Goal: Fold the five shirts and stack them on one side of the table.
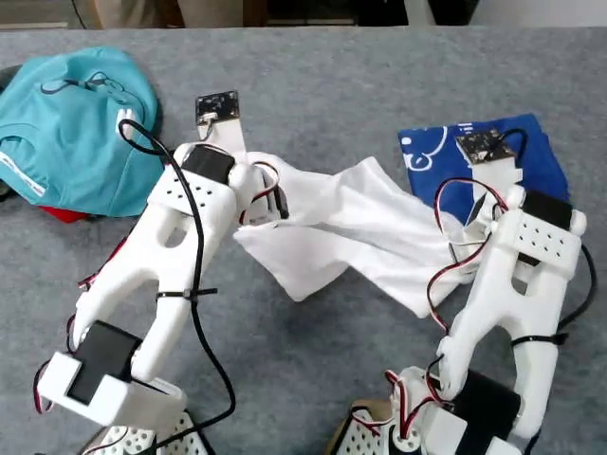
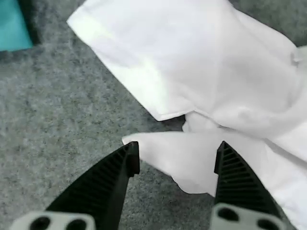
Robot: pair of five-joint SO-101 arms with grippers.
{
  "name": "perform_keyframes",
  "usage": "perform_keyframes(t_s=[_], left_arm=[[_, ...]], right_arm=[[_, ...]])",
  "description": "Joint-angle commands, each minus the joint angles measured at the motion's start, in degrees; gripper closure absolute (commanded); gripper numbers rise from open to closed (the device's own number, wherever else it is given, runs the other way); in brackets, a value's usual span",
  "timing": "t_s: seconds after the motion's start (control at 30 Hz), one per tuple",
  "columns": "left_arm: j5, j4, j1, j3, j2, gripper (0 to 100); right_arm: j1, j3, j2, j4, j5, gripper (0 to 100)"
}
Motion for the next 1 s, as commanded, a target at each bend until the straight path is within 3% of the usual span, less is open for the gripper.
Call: perform_keyframes(t_s=[0.0, 0.2, 0.43, 0.63, 0.7, 0.8, 0.97], left_arm=[[4.04, 0.62, -2.02, -2.02, 1.19, 74], [5.71, 6.15, -2.2, -2.9, 5.85, 74], [0.7, 16.18, -0.97, -5.63, 6.37, 76], [1.14, 9.76, 1.41, 1.67, 6.37, 78], [1.58, 4.31, 2.81, 5.01, 6.64, 79], [5.36, -1.93, 3.78, 8.0, 7.78, 80], [8.62, -5.19, 2.64, 8.0, 8.92, 80]], right_arm=[[1.1, 0.92, -2.24, -1.67, 0.62, 99.3], [1.1, 1.1, -2.24, -2.02, 0.62, 99.3], [0.84, 1.1, -2.24, -2.02, 0.62, 99.3], [0.84, 1.1, -2.24, -2.02, 0.62, 99.3], [0.84, 1.1, -2.24, -2.02, 0.62, 99.3], [0.75, 1.1, -2.24, -2.02, 0.62, 99.3], [1.01, 1.1, -2.24, -2.02, 0.62, 99.3]])
